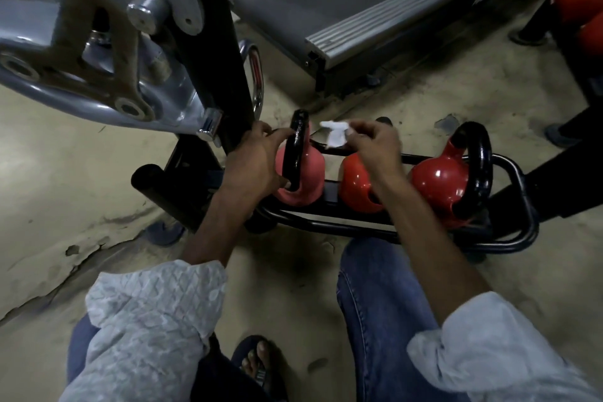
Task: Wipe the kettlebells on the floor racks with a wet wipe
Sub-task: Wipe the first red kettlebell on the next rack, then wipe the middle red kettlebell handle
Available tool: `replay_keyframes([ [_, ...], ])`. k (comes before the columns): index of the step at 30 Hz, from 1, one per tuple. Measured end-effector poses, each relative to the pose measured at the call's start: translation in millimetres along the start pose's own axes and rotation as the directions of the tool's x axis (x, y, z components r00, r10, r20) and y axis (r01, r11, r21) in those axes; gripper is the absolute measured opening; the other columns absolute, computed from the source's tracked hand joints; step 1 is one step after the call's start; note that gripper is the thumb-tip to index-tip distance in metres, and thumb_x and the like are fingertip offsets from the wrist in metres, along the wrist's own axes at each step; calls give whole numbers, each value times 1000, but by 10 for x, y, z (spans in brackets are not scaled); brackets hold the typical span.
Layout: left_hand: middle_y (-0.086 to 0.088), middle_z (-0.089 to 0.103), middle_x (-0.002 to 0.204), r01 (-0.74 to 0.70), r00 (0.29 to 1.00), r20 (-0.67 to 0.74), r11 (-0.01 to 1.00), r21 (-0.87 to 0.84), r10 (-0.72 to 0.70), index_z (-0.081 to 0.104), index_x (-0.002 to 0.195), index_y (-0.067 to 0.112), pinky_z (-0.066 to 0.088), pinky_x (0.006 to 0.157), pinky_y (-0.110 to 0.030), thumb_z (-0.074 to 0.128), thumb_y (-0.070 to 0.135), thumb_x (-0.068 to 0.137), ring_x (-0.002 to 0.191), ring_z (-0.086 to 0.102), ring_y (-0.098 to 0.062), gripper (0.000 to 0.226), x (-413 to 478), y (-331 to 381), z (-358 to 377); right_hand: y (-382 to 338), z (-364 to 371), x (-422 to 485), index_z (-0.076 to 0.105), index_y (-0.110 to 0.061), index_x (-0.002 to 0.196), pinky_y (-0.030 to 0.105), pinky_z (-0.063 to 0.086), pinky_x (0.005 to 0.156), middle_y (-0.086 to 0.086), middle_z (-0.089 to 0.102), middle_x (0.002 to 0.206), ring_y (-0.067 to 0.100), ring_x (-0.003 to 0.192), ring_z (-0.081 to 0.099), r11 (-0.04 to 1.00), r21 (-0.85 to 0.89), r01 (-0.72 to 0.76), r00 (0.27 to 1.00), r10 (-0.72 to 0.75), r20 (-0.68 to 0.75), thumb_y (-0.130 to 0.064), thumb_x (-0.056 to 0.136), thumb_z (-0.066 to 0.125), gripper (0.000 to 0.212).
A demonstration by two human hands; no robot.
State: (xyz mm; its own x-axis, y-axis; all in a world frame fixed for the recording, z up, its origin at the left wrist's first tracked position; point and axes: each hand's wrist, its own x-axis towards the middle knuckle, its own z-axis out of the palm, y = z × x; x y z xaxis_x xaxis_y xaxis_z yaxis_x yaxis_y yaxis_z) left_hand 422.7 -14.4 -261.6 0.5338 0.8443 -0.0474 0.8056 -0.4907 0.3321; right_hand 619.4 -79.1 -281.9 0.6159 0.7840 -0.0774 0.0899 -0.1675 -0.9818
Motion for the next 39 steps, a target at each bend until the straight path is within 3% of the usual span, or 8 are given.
replay_keyframes([
  [4, -10, 31, 156, -37, 999, -39, 999, 39, 38, 45, 148, 30, 46, 106, -50, 96, 30, 59, 142, 35, -32, 103, -21, 91, 25, -13, -621, 304, 74, -14, 100, 15, 54, 66, -7, 72, 83, -1, 70, 68, 994, -109, 22, 993, -34, -111, -1, 93, 62, 19],
  [9, -12, 31, 159, -209, 971, -110, 976, 62, 214, 46, 147, 30, 36, 115, -50, 91, 27, 67, 144, 33, -32, 91, 7, 469, 210, 88, -810, 493, 72, -21, 88, 30, 57, 73, 2, 73, 83, 9, 70, 66, 948, -310, 66, 996, -82, -38, -2, 89, 65, 20],
  [15, -12, 32, 159, -354, 932, -70, 935, 12, 354, 40, 151, 32, 32, 116, -48, 88, 34, 72, 144, 36, -31, 93, 17, 808, 550, 191, -793, 528, 78, -26, 85, 37, 58, 73, -10, 73, 80, 14, 75, 70, 863, -465, 196, 974, -226, -7, -16, 79, 70, 14],
  [19, -13, 35, 157, -374, 925, -71, 928, 10, 373, 38, 152, 32, 36, 112, -46, 86, 39, 74, 142, 37, -31, 92, 9, 898, 699, 152, -797, 426, 80, -18, 89, 22, 51, 70, -9, 65, 82, 9, 75, 61, 706, -555, 440, 882, -456, 119, -8, 79, 72, 16],
  [23, -11, 42, 152, -367, 927, -98, 930, -28, 363, 43, 147, 30, 43, 105, -44, 87, 40, 70, 135, 45, -30, 89, 11, 943, 799, 181, -829, 465, 79, -11, 94, 40, 55, 75, 7, 66, 96, 23, 84, 65, 538, -673, 507, 838, -492, 238, -14, 84, 65, 17],
  [29, -12, 44, 150, -353, 925, -159, 935, -27, 344, 43, 147, 28, 46, 103, -44, 83, 46, 73, 132, 47, -30, 86, 32, 974, 907, 126, -948, 400, 79, -10, 102, 38, 55, 75, 7, 64, 105, 21, 83, 66, 463, -674, 575, 808, -452, 378, -17, 89, 69, 17],
  [33, -12, 47, 147, -340, 930, -169, 939, -53, 327, 46, 146, 27, 48, 100, -44, 85, 42, 72, 129, 50, -29, 85, 65, 982, 945, 23, -850, 608, 81, -14, 94, 28, 45, 71, 8, 67, 98, 22, 80, 63, 457, -719, 524, 847, -368, 383, -17, 85, 76, 11],
  [39, -12, 52, 139, -327, 933, -176, 944, -49, 314, 49, 145, 29, 50, 91, -43, 85, 40, 71, 122, 54, -28, 83, 63, 987, 938, -396, -378, 1044, 79, -12, 99, 35, 57, 83, 9, 76, 102, 25, 97, 70, 248, -856, 454, 876, 53, 480, -14, 82, 78, 17],
])
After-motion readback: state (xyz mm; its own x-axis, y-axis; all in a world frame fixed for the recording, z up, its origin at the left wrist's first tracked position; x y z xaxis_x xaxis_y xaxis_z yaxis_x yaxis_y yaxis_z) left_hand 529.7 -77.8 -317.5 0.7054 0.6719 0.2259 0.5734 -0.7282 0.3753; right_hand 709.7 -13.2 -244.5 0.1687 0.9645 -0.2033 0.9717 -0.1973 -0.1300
